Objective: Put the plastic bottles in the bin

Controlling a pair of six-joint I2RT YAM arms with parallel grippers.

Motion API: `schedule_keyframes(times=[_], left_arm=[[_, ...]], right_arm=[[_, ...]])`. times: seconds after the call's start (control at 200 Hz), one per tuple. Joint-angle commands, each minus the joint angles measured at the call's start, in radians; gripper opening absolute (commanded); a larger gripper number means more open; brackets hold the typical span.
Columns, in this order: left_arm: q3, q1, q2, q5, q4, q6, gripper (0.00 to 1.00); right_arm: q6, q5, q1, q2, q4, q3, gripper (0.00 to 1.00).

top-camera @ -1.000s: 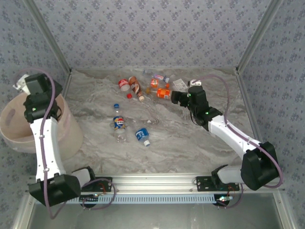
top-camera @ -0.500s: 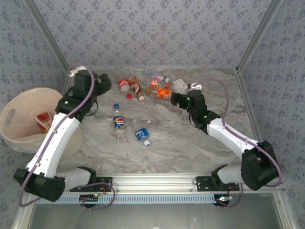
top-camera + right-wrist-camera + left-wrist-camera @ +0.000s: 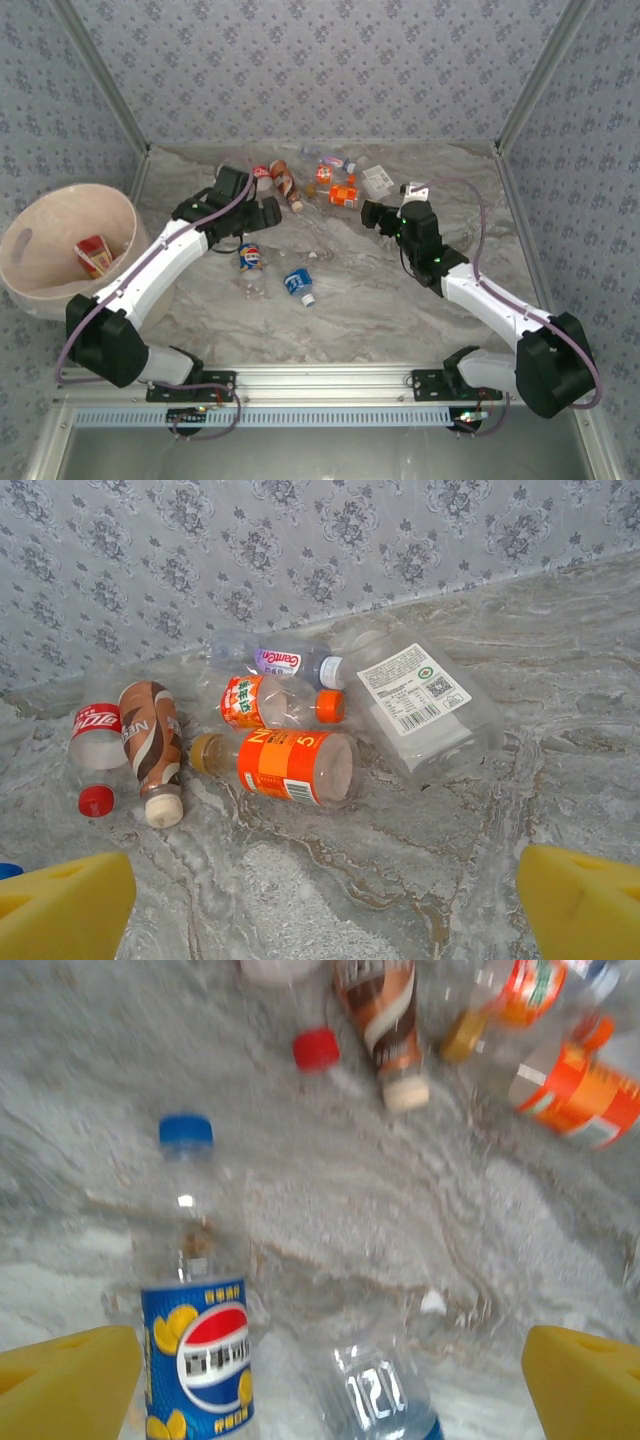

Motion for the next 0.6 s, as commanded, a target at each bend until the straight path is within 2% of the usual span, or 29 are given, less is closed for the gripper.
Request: schedule_keyframes(times=[0.0,0.125,0.21,0.295,0.595], left_arm=[[-0.049,0.031,0.025,0.097,-0.105,0.016,0.98],[-0.142,0.055,0.035,0.081,-0.063,0.046,0.98],[-0.176,0.092,0.066,0.110,-0.010,0.054,0.95],[-0.170,0.095,0.116,0.100,0.047,0.072,0.93],[-0.109,0.118,0.301,0.045,0.072,0.098,0.75]], right_arm=[[-0.012,-0.015,-0.009,-0.023,0.009,-0.004,1.00],[-0.017,-0.024,-0.014,-0.021,0.024,-0.023,1.00],[-0.009,-0.022,-0.015,-0.021,0.064,-0.046,1.00],[0.000,-0.019,-0.018,-0.021,0.068,-0.048,1.00],[0.005,-0.011,-0.025,0.007,-0.033,0.014,1.00]])
